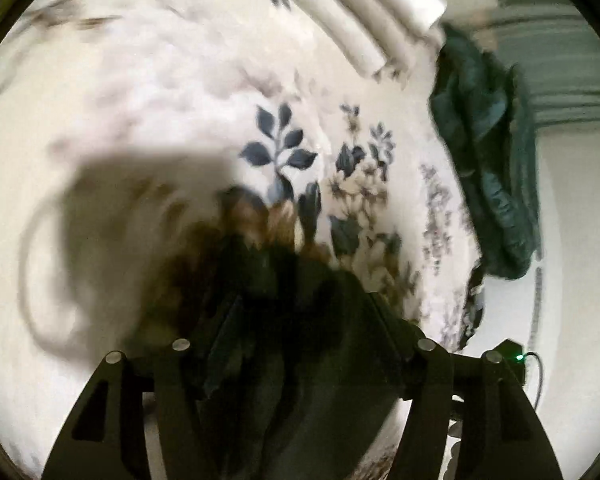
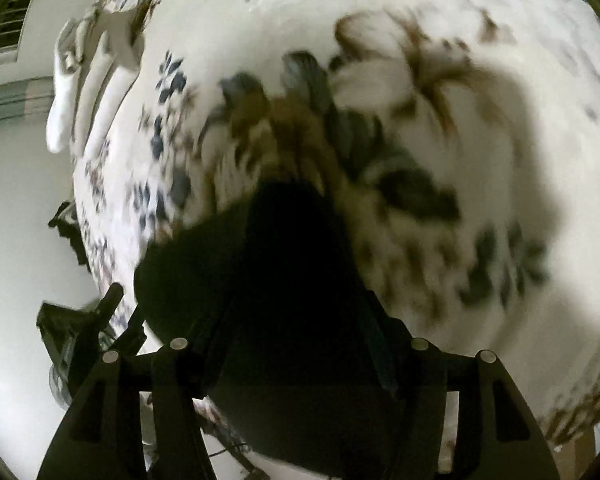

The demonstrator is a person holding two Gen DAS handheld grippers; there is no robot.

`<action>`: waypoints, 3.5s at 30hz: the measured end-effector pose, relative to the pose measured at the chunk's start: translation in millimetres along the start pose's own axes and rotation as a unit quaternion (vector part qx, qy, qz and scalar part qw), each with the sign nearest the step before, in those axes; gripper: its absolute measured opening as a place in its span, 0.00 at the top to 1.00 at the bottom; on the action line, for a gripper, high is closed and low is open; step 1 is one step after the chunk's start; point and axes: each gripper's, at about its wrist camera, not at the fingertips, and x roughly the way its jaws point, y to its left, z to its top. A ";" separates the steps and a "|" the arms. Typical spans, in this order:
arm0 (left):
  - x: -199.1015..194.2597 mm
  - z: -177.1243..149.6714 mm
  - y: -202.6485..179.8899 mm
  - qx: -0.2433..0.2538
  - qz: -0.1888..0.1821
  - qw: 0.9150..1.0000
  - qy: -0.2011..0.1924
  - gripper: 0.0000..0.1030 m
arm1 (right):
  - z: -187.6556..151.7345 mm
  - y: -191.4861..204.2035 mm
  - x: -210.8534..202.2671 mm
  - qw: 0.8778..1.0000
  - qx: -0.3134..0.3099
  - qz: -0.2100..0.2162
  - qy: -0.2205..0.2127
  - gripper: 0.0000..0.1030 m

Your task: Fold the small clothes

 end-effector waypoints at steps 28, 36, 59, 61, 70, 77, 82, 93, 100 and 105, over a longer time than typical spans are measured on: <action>-101.8 -128.7 26.1 -0.073 -0.042 0.988 -0.131 0.29 | -28.8 -5.0 -83.2 0.973 -0.183 -0.036 0.133 0.18; -40.1 -270.6 70.5 -0.246 0.022 0.958 -0.142 0.29 | 3.6 24.5 -63.0 0.914 -0.352 -0.118 0.162 0.18; -19.5 -299.5 92.3 -0.297 -0.031 0.924 -0.238 0.36 | 50.2 114.7 49.1 0.827 -0.503 -0.086 0.236 0.06; -6.8 -325.2 90.4 -0.332 -0.085 0.906 -0.249 0.36 | 50.6 117.5 70.9 0.806 -0.516 -0.087 0.275 0.06; 29.7 -321.0 69.5 -0.349 -0.124 0.890 -0.267 0.36 | 47.2 122.9 121.7 0.787 -0.498 -0.054 0.360 0.06; 34.4 -327.1 85.3 -0.363 -0.145 0.880 -0.271 0.31 | 31.5 127.3 148.6 0.761 -0.502 -0.046 0.408 0.04; 25.9 -321.6 69.2 -0.347 -0.127 0.880 -0.299 0.31 | 33.9 128.8 154.8 0.745 -0.494 -0.027 0.447 0.04; 1.3 -288.4 43.2 -0.306 -0.059 0.903 -0.296 0.91 | 17.2 137.7 128.8 0.781 -0.522 -0.051 0.338 0.60; -19.9 -228.7 47.0 -0.245 -0.037 0.932 -0.264 0.91 | 20.8 114.1 79.7 0.870 -0.424 -0.045 0.249 0.67; -13.8 -164.6 54.0 -0.200 -0.071 0.950 -0.229 0.91 | 48.6 47.9 28.9 0.929 -0.305 -0.019 0.207 0.67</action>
